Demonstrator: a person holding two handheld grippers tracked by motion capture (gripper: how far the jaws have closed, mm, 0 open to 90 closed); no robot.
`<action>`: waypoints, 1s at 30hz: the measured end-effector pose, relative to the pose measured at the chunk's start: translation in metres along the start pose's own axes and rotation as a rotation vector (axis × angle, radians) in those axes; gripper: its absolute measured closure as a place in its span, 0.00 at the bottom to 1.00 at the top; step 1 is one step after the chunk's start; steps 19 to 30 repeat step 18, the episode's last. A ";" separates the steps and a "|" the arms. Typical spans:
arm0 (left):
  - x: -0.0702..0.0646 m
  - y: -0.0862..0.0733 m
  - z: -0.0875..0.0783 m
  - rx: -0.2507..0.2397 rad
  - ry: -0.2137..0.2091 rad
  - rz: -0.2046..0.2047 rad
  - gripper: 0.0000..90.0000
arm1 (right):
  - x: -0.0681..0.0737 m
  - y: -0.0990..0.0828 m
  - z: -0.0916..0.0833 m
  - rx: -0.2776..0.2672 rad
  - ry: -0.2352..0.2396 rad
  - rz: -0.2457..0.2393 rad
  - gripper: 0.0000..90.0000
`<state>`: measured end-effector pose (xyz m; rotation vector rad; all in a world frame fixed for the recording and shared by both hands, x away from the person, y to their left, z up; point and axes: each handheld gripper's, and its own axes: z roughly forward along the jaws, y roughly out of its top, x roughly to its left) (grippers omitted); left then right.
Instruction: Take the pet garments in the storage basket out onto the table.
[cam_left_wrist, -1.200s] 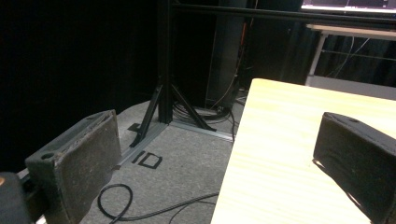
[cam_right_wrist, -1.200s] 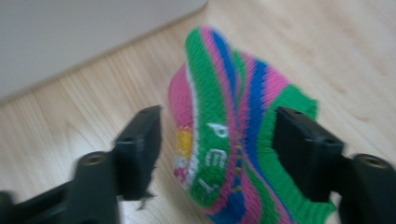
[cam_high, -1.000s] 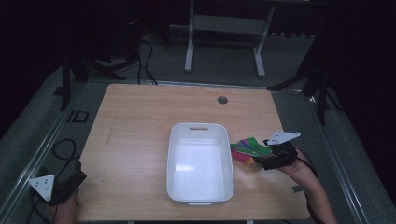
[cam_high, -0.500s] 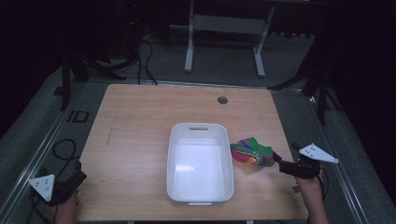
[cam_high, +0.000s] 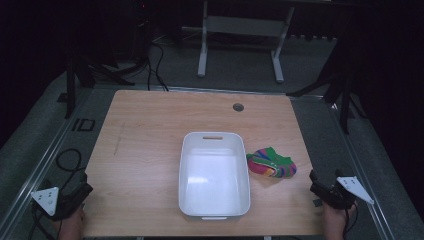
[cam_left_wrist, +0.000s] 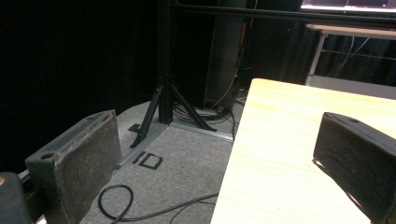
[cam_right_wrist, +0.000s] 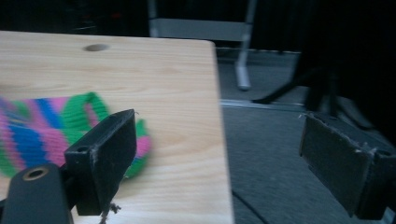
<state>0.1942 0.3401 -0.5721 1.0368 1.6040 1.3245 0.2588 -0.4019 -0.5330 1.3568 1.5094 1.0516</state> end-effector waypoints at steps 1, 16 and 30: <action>0.000 0.000 0.000 -0.001 0.000 -0.001 0.01 | 0.000 -0.004 -0.002 -0.005 -0.034 0.009 0.12; 0.000 0.000 0.000 -0.002 -0.001 -0.002 0.01 | -0.003 -0.023 0.001 0.038 -0.128 0.027 0.12; 0.000 0.000 0.000 -0.002 -0.005 -0.002 0.01 | -0.004 -0.023 0.001 0.037 -0.126 0.028 0.12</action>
